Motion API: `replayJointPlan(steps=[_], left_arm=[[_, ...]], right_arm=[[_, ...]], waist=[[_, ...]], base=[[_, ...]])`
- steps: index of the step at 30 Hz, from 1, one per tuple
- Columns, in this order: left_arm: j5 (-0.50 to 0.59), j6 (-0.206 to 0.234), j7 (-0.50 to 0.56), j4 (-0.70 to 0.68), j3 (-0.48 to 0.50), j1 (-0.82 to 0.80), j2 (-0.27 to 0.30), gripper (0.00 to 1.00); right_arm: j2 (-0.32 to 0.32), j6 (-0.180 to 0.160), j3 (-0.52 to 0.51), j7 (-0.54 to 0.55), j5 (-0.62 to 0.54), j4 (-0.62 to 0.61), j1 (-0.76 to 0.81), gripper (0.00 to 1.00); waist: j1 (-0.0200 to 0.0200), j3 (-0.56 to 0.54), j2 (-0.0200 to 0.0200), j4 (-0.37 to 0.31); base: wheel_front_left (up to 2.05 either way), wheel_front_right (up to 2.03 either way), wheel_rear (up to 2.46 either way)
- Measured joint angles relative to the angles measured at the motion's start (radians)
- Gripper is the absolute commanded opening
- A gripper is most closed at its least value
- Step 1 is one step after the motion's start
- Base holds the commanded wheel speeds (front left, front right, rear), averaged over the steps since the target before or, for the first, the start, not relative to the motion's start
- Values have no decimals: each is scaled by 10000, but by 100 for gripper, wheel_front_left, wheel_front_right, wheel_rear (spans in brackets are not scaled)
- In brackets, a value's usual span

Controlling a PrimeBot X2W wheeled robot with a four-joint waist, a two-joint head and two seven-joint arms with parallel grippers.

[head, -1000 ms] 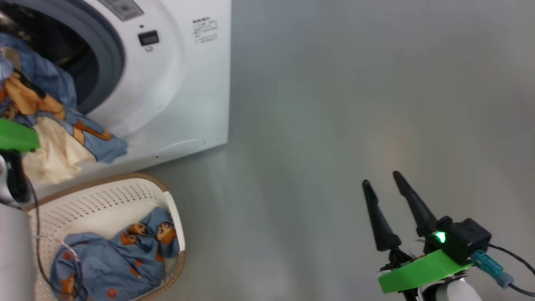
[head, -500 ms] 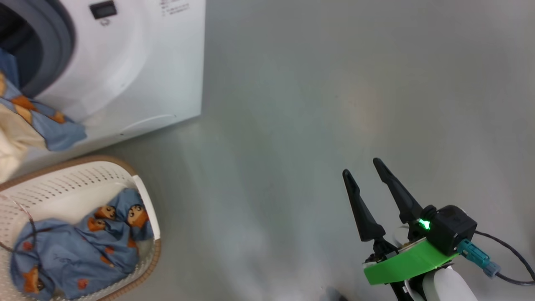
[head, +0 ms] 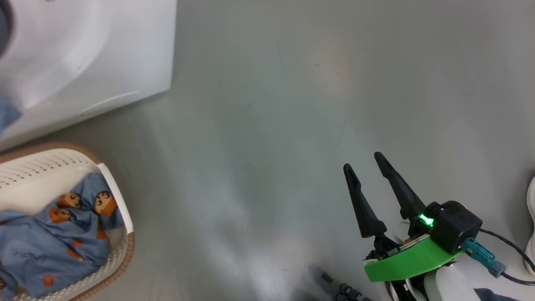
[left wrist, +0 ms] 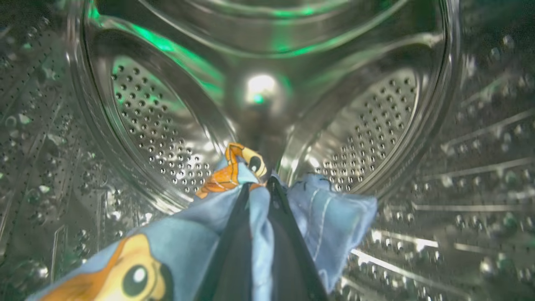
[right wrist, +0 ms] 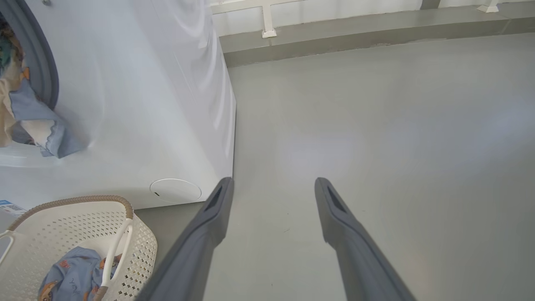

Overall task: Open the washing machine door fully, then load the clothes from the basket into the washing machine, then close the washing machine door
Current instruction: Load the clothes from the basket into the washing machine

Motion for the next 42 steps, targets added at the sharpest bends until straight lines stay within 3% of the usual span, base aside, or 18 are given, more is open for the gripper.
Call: replayJointPlan(steps=[7,11,12,13,14,29,42], left_arm=[[562,184,-40,1018,-479,-296,-21,0],[729,378,-40,1659,-696,-301,-36,39],[761,412,-40,1841,-761,-301,-61,60],[794,422,-40,1956,-771,-301,-125,92],[769,447,-42,2090,-740,-311,-198,100],[823,959,-40,3206,-1139,-313,-1085,100],[631,755,-38,2299,-1354,1140,-2349,100]], right_arm=[[10,0,178,2,17,56,-18,100],[25,2,192,2,61,146,-114,100],[25,2,188,2,61,155,-127,100],[25,0,180,2,61,169,-128,100],[25,0,169,2,61,209,-128,100],[15,0,-153,2,-6,433,-239,100],[-21,0,-686,0,-113,502,-572,100]], waist=[[0,307,0,66],[0,215,0,232],[0,171,0,269],[0,122,0,308],[0,70,0,344],[0,-650,0,1128],[0,-1003,0,2112]], base=[[0,0,0],[0,0,0],[0,0,0],[0,0,0],[0,0,0],[0,0,0],[0,0,0]])
